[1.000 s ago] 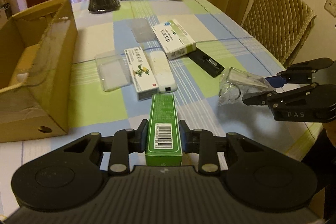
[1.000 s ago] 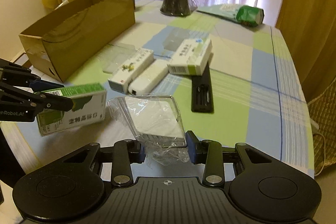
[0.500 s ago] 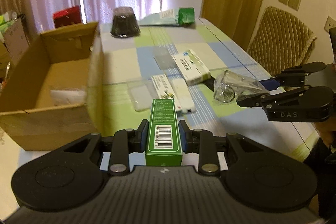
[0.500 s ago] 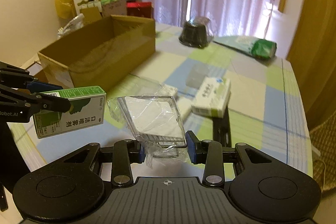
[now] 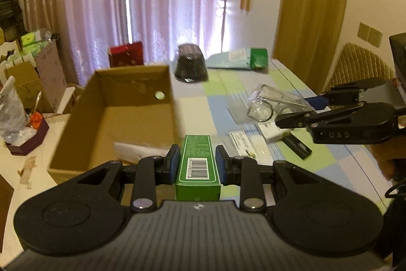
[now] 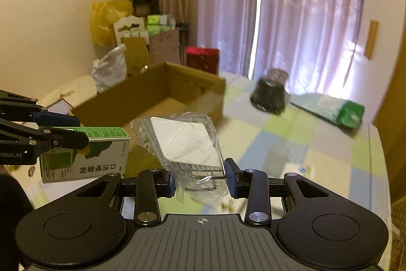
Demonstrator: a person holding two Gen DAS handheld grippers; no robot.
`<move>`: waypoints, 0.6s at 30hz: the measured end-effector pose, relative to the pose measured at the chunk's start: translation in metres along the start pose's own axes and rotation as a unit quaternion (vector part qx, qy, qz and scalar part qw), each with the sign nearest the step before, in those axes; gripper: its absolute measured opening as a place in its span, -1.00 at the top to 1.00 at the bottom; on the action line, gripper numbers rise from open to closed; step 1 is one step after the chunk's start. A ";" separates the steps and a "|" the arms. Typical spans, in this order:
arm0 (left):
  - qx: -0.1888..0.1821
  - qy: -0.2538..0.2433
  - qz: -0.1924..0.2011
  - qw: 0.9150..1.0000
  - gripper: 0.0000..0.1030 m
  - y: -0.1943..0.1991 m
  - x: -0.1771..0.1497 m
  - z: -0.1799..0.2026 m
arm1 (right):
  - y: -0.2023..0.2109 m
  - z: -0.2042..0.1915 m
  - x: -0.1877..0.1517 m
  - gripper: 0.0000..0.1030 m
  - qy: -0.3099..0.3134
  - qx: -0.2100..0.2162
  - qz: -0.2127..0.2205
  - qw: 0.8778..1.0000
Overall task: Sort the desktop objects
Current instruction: 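Carry the green box and clear case with both tools toward the cardboard box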
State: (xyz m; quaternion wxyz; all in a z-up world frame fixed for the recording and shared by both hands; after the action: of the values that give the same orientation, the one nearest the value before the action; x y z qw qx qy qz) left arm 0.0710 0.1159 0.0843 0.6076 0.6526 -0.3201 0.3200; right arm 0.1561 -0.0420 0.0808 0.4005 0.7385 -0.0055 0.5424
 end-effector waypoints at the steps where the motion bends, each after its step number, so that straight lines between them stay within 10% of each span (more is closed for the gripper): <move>1: 0.003 0.002 0.005 1.000 0.51 0.001 0.005 -0.005 | -0.004 -0.003 0.007 0.29 0.002 0.003 0.004 1.000; 18: 0.076 0.007 0.008 0.997 0.51 -0.048 0.033 -0.094 | -0.108 -0.049 0.079 0.28 0.027 0.056 -0.003 0.998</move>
State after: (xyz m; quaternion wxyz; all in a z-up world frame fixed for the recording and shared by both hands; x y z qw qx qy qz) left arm 0.1269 0.2118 0.0882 0.5561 0.6917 -0.2959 0.3532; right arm 0.1970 0.0940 0.0856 0.3603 0.7447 0.0381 0.5605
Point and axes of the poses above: each gripper's, at about its wrist camera, not at the fingertips, and y roughly against the way its jaws point, z to its right, x to its top, the point moved 4 cm from there along -y, roughly the way its jaws point, and after that the axes turned 8 degrees about x, right-handed, at the moved point
